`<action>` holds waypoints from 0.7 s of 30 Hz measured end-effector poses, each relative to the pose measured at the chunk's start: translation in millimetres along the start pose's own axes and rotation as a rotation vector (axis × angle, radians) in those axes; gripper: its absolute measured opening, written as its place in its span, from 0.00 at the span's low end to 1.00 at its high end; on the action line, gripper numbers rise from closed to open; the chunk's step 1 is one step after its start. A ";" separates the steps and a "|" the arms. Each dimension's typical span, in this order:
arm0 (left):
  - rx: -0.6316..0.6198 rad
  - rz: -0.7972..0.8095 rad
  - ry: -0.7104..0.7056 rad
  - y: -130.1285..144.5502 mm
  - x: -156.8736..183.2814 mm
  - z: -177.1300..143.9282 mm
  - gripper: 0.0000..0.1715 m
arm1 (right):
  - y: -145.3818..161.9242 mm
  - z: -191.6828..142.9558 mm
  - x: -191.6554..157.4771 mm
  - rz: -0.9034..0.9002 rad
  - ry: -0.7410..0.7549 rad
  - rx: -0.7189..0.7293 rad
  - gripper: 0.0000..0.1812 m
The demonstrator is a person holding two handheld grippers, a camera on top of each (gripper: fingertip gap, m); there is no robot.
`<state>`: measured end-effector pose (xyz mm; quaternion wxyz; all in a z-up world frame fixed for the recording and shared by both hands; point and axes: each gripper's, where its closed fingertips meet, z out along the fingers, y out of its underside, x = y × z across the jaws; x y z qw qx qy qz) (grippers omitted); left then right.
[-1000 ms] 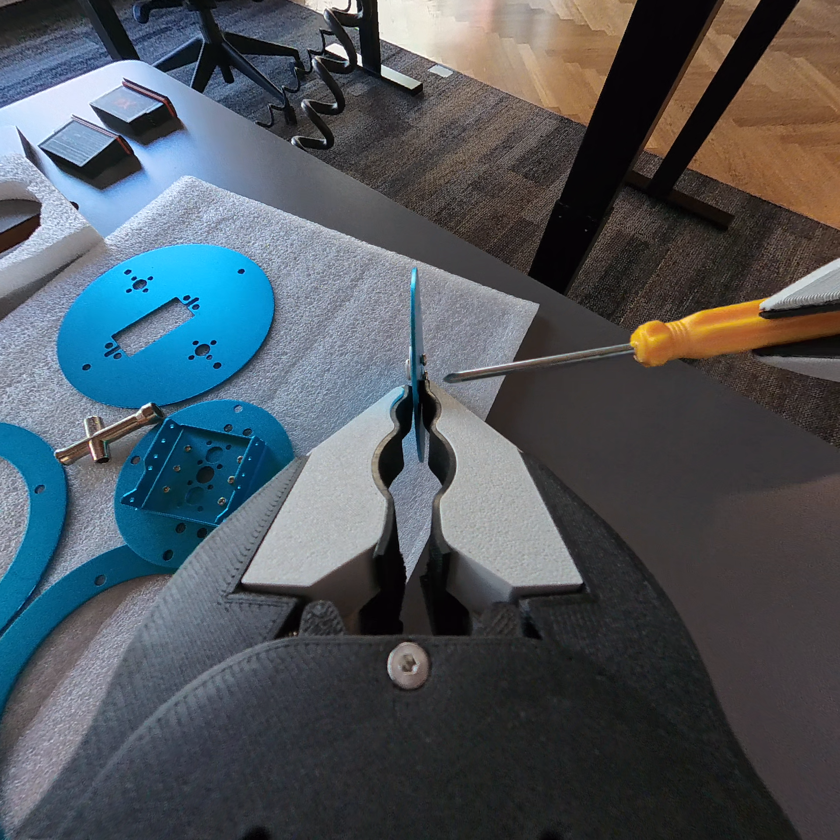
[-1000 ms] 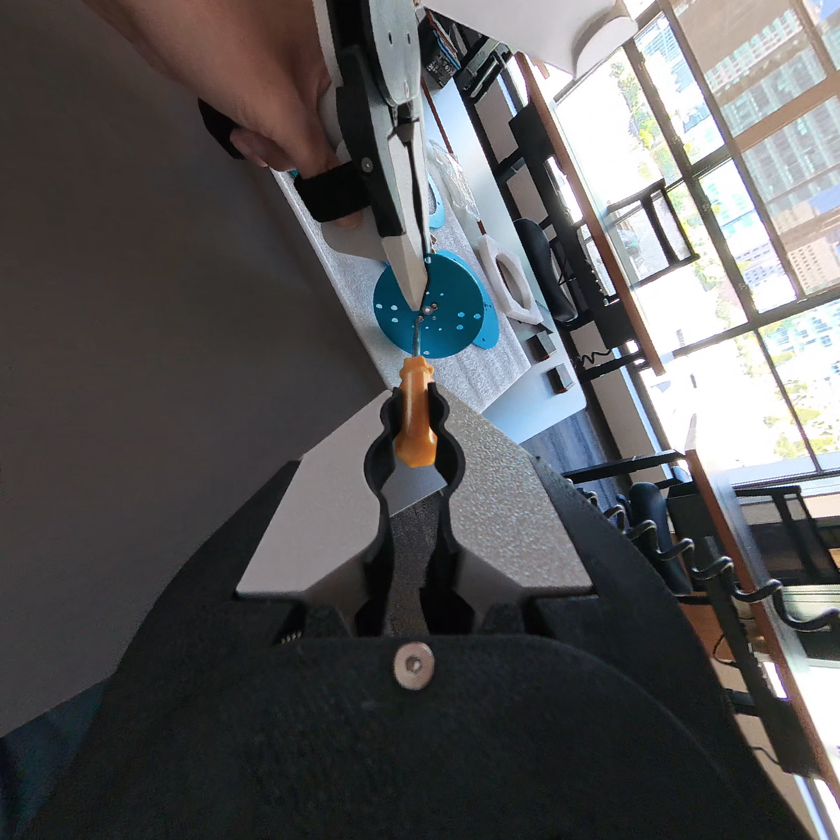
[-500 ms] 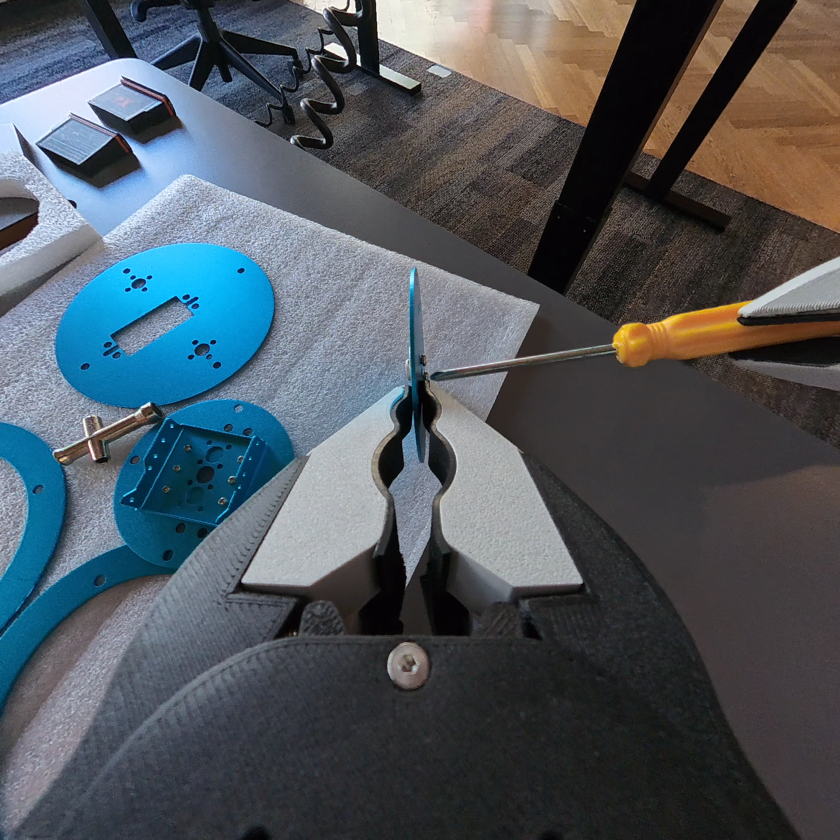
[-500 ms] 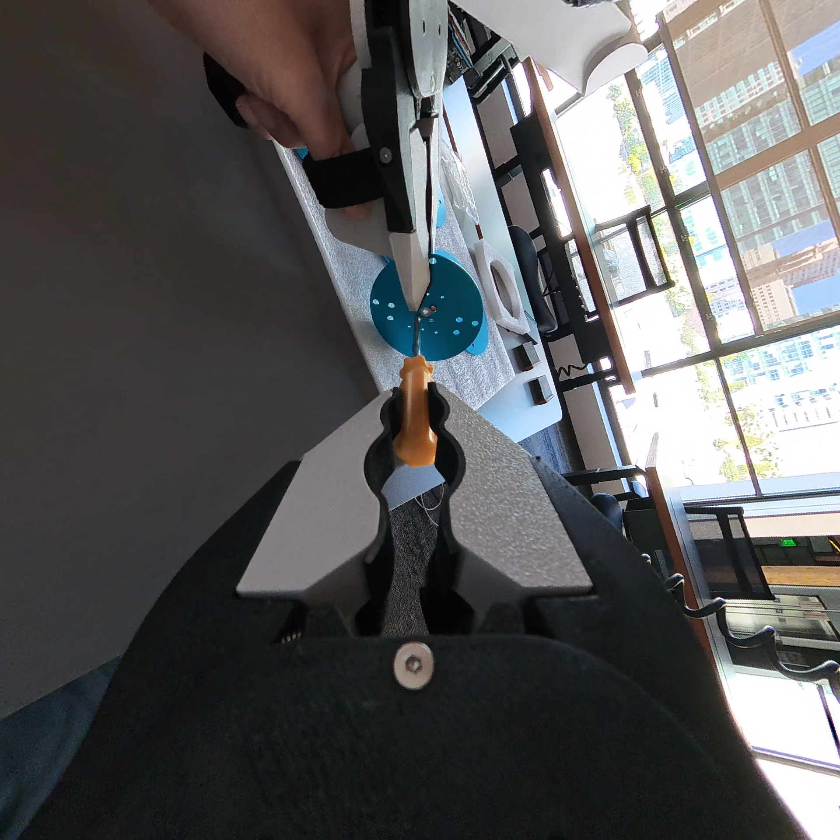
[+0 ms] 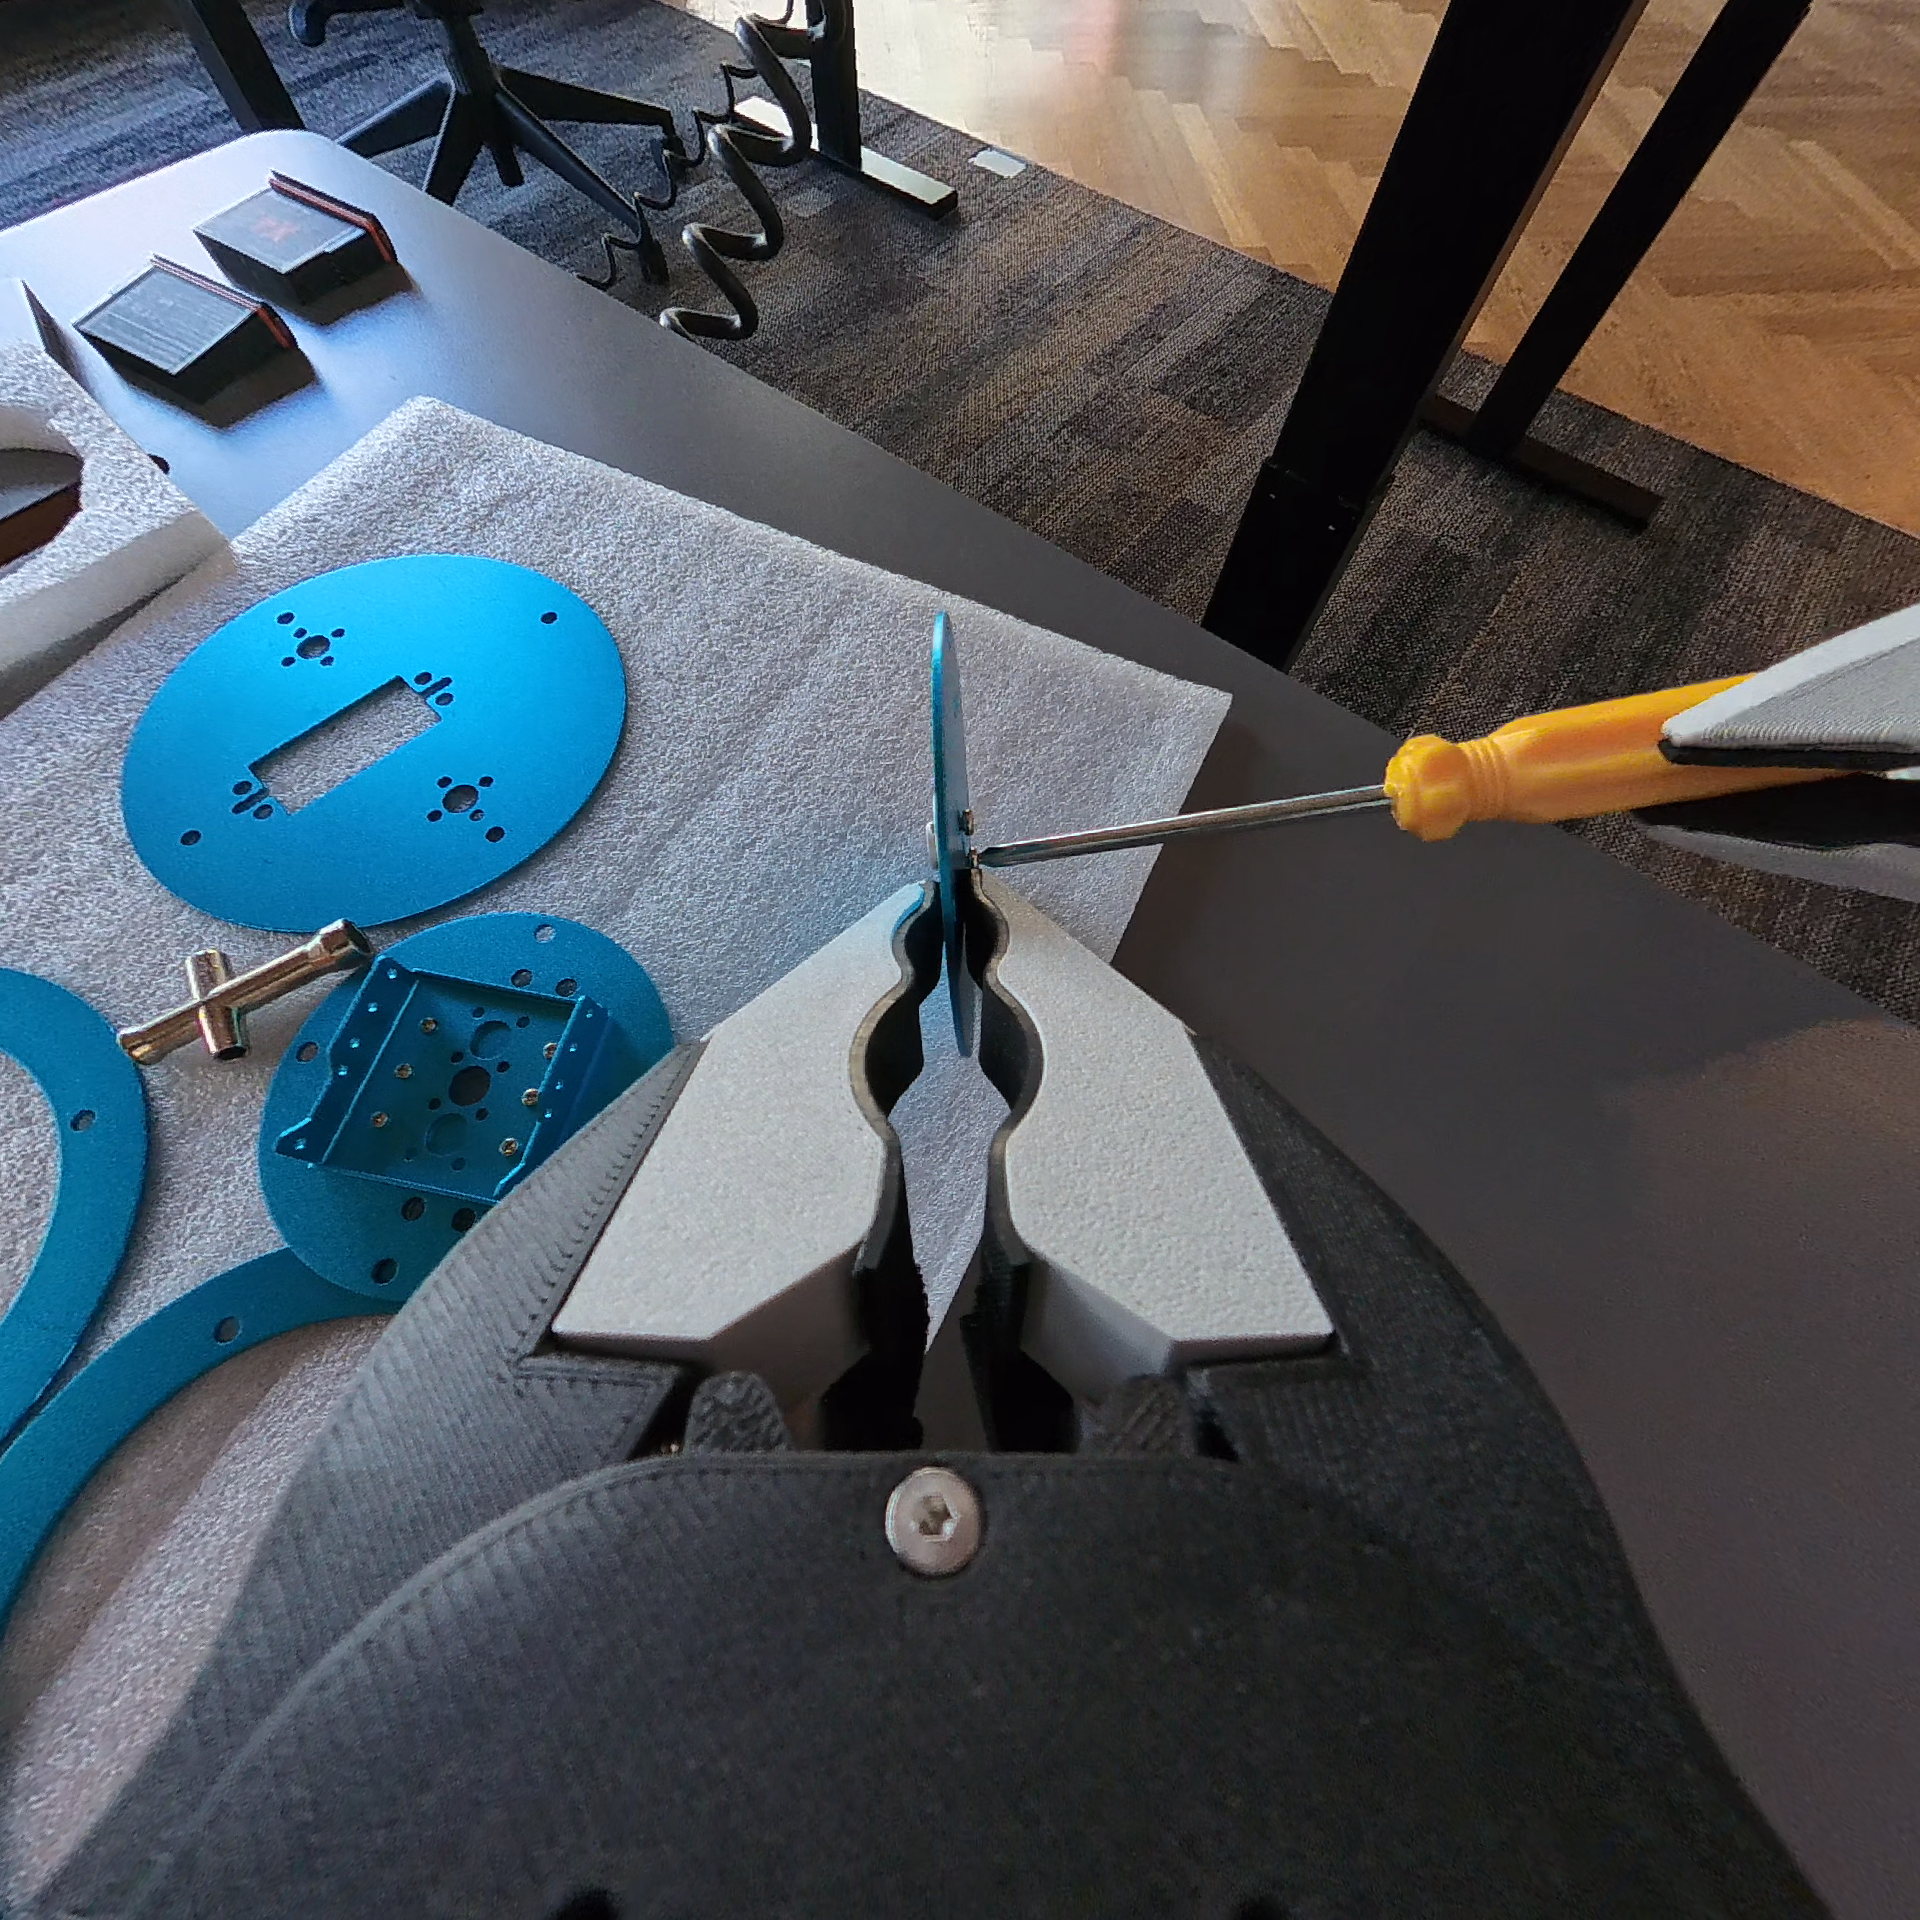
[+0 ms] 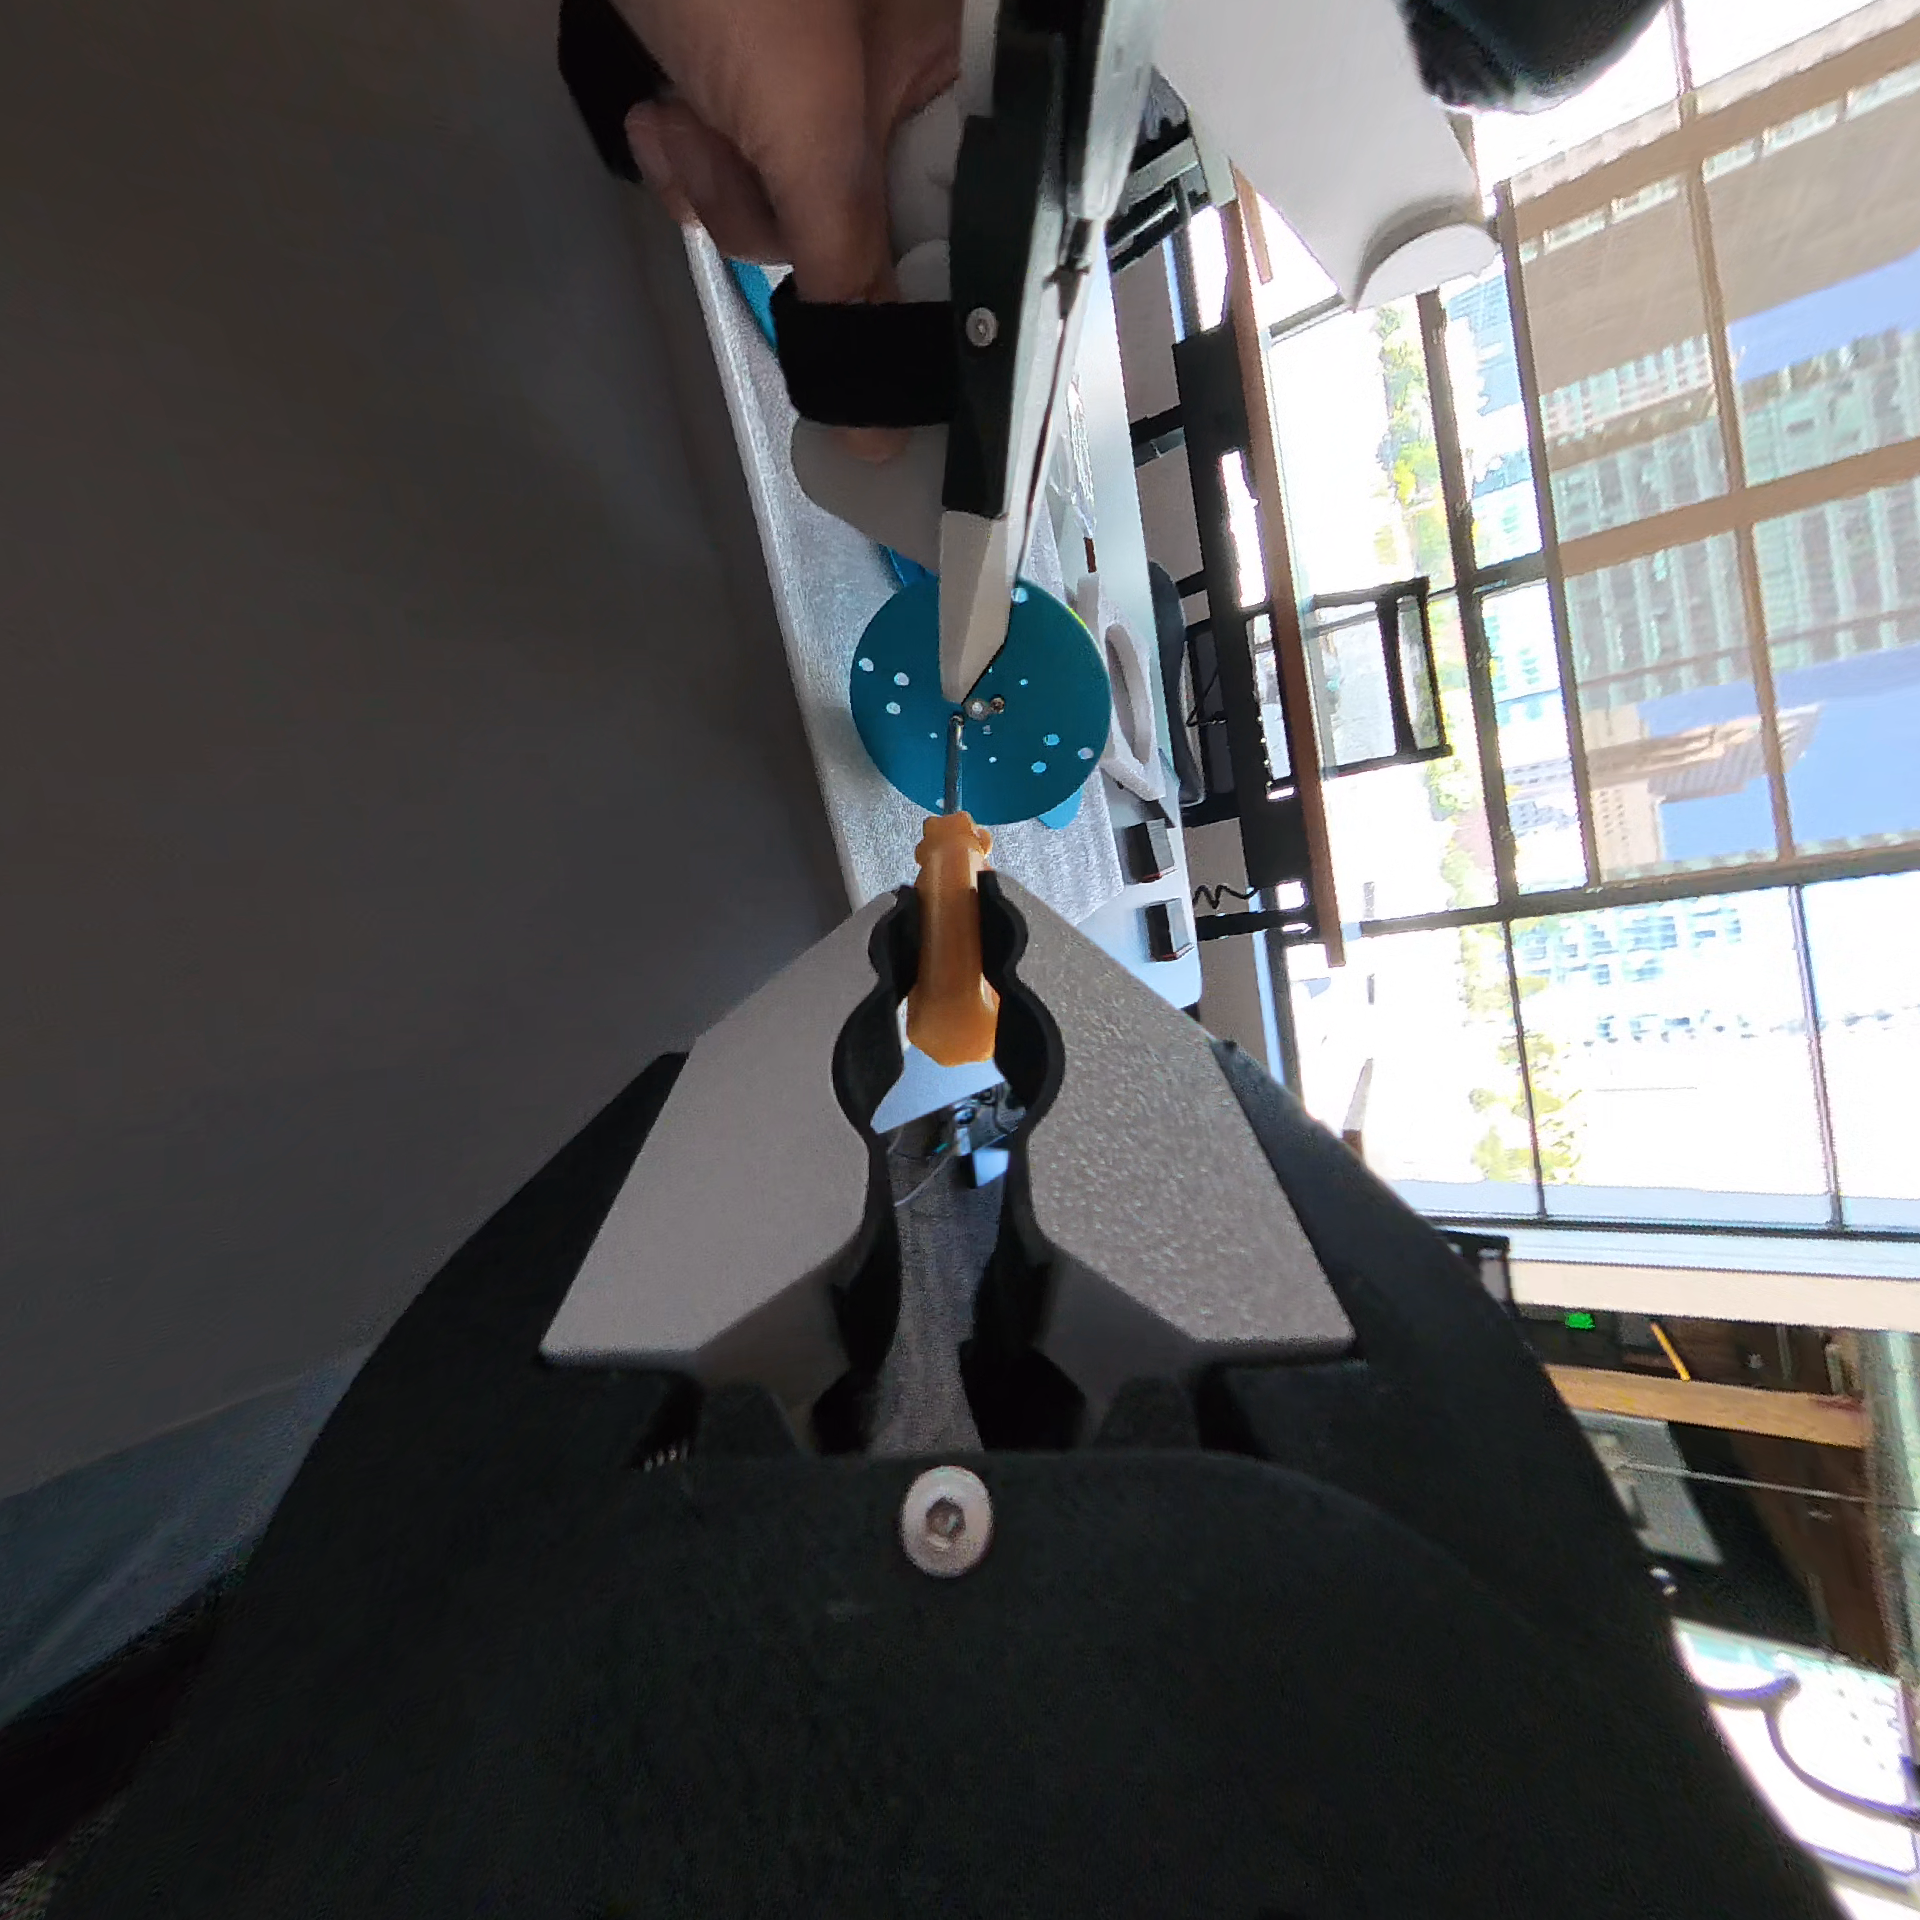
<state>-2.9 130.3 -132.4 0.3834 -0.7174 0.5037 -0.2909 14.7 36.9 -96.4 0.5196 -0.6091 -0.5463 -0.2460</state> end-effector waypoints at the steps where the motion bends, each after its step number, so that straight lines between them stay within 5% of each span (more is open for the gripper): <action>1: 0.000 0.000 0.003 0.0 0.1 0.0 0.02 | -0.2 -0.2 -0.4 -0.052 -0.001 0.005 0.05; 8: -0.006 0.014 0.002 0.3 0.4 -0.1 0.01 | 2.9 1.0 -1.0 -0.439 0.002 0.033 0.06; 11: -0.009 0.018 -0.008 0.5 -0.9 -0.1 0.02 | 4.7 2.6 0.5 -0.420 -0.002 0.043 0.06; 14: -0.006 0.009 -0.014 0.7 -2.0 0.0 0.02 | 4.3 3.7 4.2 -0.073 -0.023 0.040 0.06; 21: -0.004 0.008 -0.042 -0.2 -0.8 0.6 0.02 | 18.3 3.4 6.4 1.304 -0.110 0.075 0.05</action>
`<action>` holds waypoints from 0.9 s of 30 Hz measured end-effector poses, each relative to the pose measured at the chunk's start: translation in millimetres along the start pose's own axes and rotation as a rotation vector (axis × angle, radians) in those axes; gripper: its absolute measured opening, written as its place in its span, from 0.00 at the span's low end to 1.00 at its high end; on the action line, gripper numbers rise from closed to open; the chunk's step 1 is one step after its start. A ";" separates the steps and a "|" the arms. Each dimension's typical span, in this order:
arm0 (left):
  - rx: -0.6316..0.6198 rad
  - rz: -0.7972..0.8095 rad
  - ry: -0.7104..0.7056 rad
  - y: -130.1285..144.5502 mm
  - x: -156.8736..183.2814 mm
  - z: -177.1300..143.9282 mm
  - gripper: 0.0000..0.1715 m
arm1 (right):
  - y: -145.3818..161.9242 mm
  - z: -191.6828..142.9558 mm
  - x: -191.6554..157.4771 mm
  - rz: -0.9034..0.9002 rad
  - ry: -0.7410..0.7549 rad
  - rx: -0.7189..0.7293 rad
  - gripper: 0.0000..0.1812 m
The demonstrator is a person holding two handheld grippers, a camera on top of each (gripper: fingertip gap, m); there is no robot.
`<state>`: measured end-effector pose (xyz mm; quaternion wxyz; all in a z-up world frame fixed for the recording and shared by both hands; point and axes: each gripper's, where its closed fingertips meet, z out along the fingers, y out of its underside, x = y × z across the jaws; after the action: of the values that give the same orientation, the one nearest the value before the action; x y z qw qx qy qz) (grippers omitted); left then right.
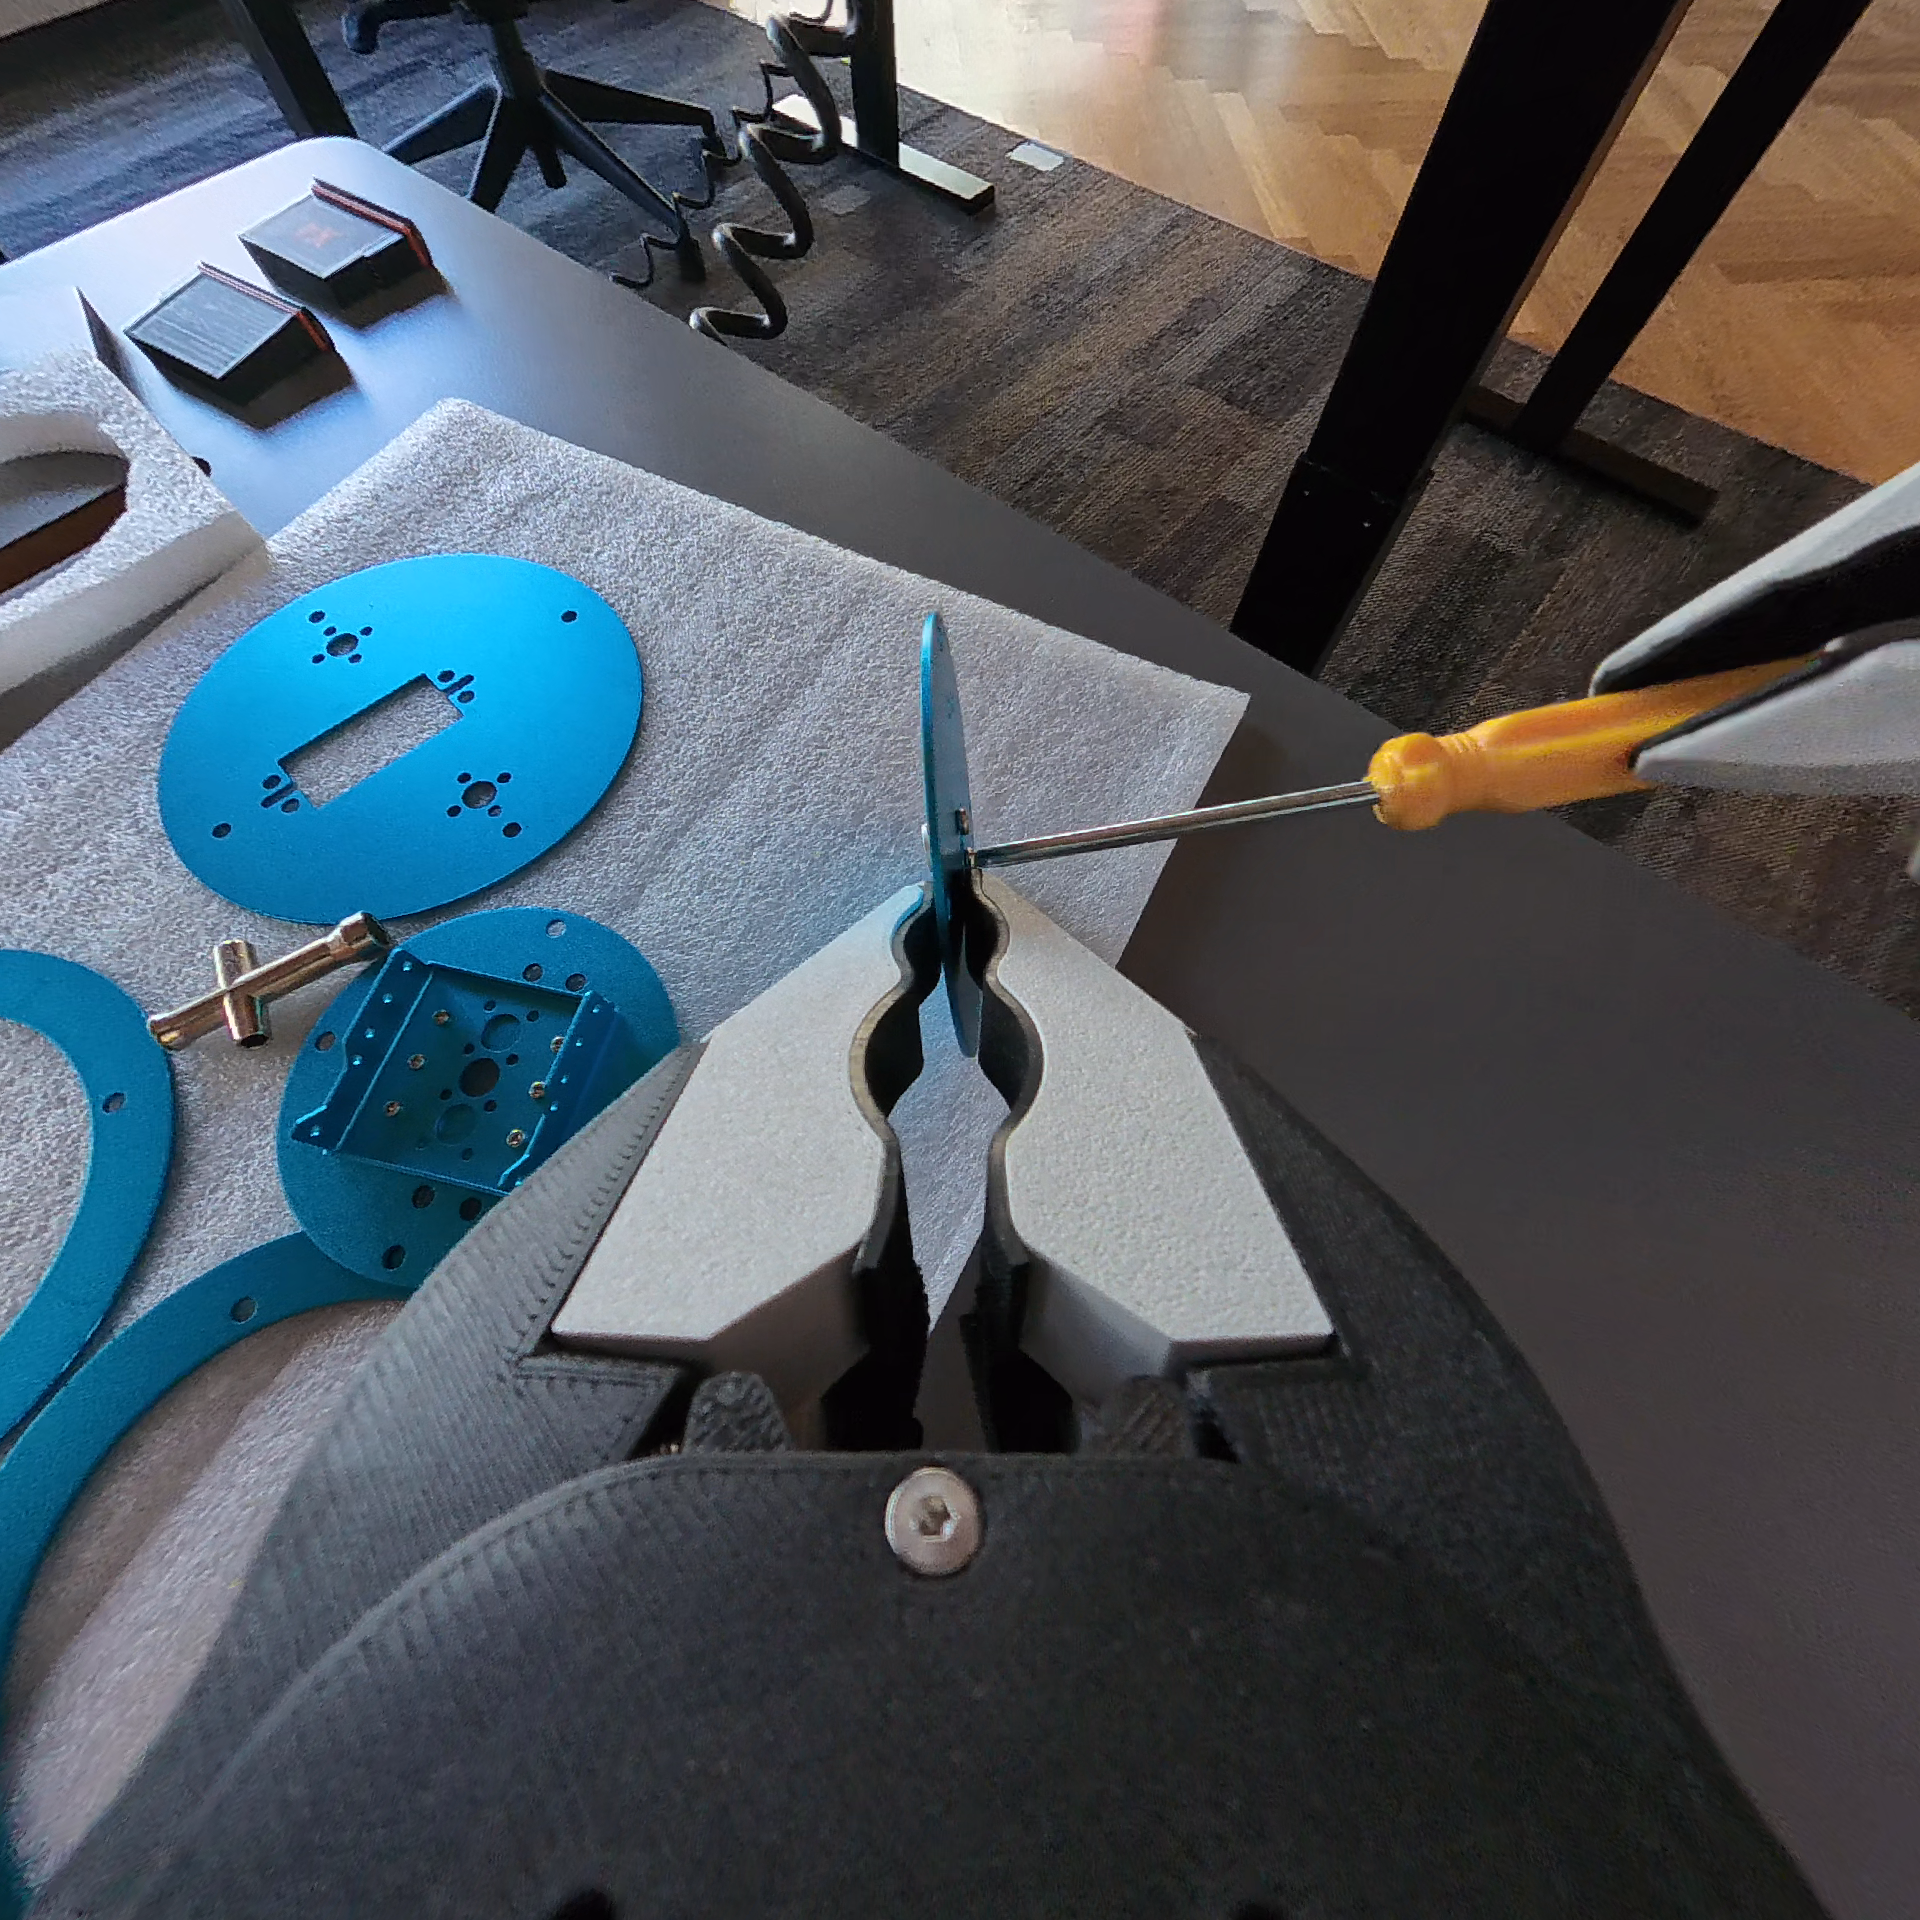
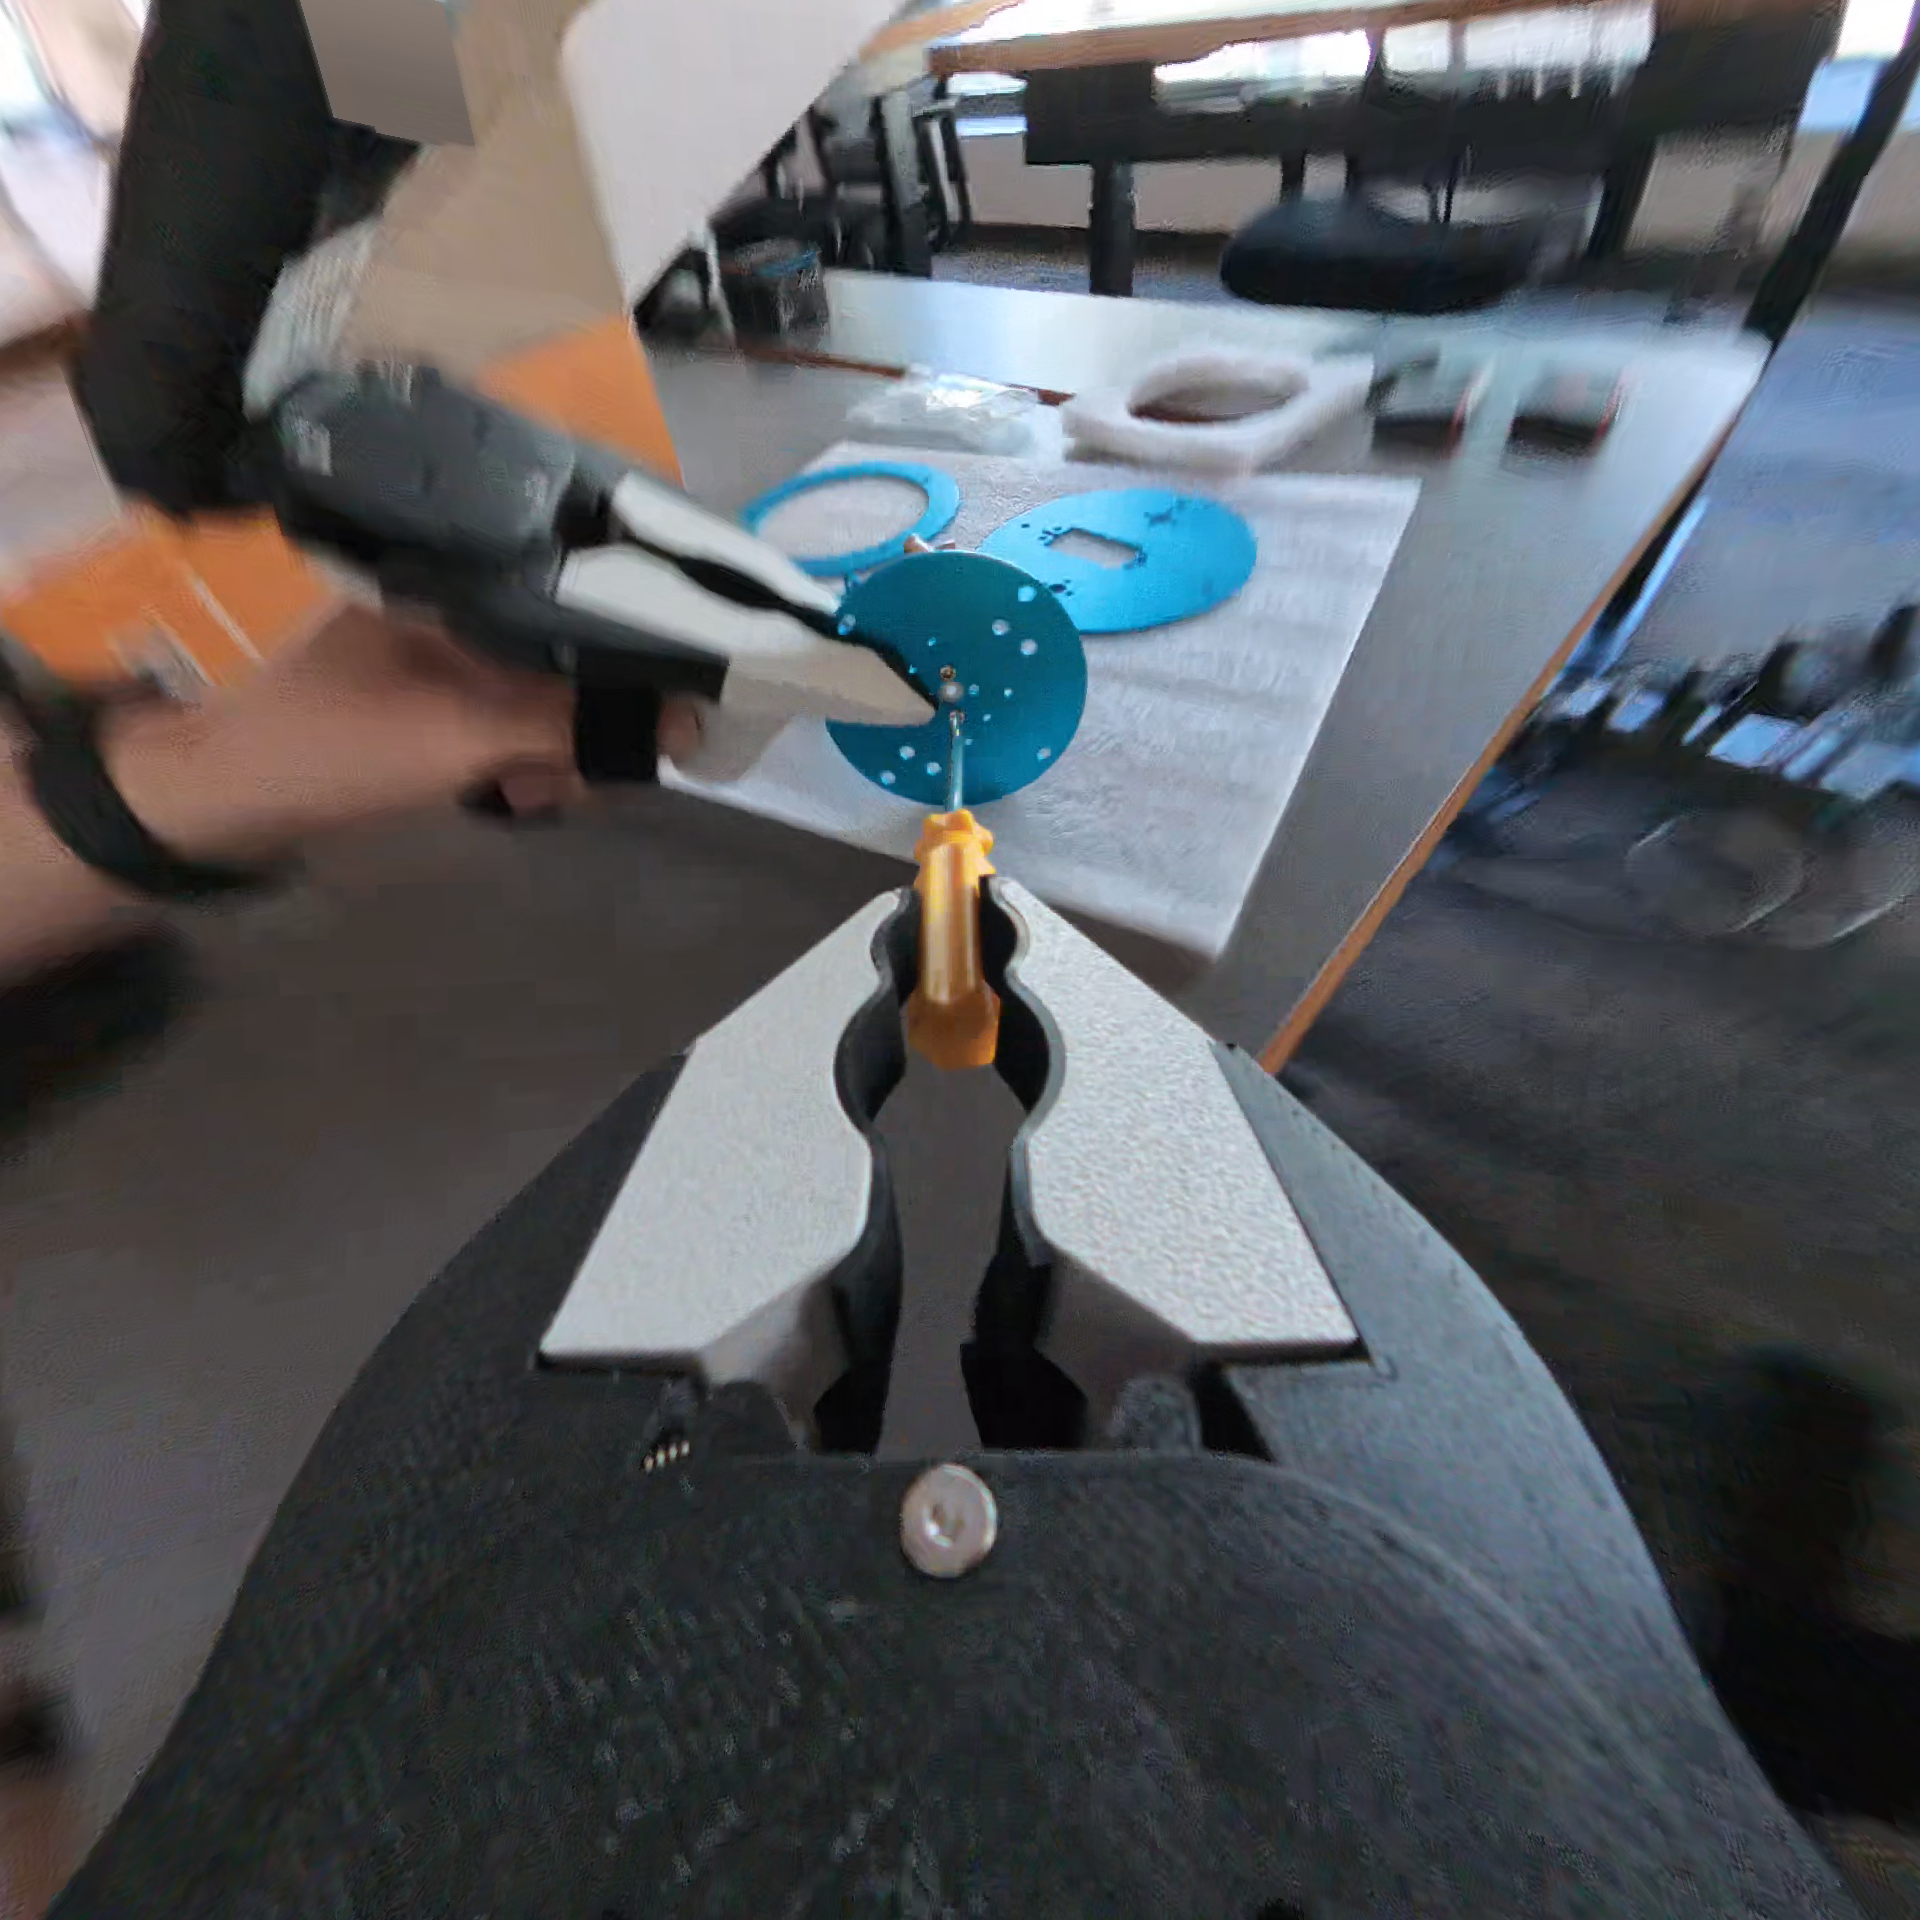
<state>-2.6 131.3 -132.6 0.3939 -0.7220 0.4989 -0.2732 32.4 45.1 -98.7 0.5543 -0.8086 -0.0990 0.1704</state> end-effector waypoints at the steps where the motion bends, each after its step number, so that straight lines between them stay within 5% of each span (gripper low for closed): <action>1: 0.000 0.008 -0.007 -0.1 0.0 0.1 0.02 | 0.3 0.0 2.8 0.203 -0.030 0.016 0.05; 4: 0.000 0.000 -0.007 -0.4 0.7 0.1 0.01 | 3.5 -1.1 13.1 0.670 -0.122 0.079 0.05; 7: -0.003 0.005 -0.017 0.5 -2.7 0.1 0.01 | 12.2 -2.4 17.8 0.744 -0.133 0.084 0.05; 10: 0.001 -0.023 0.004 0.4 -2.2 0.0 0.01 | 0.8 -8.8 11.9 0.496 -0.126 0.117 0.06; 16: 0.001 -0.018 0.014 0.2 -0.8 0.0 0.02 | -15.5 -12.0 -4.5 -0.484 0.009 0.076 0.06; 19: 0.002 -0.018 0.017 0.4 -0.6 -0.2 0.02 | -6.9 -7.2 -9.4 -0.805 0.074 0.008 0.06; 27: 0.002 -0.017 0.021 0.4 -0.5 -0.2 0.02 | 0.5 -2.5 -17.2 -0.992 0.092 -0.003 0.06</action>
<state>-3.2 131.6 -132.9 0.3872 -0.7227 0.4967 -0.2848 17.5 36.8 -95.4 0.5711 -0.6716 -0.4476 -0.1499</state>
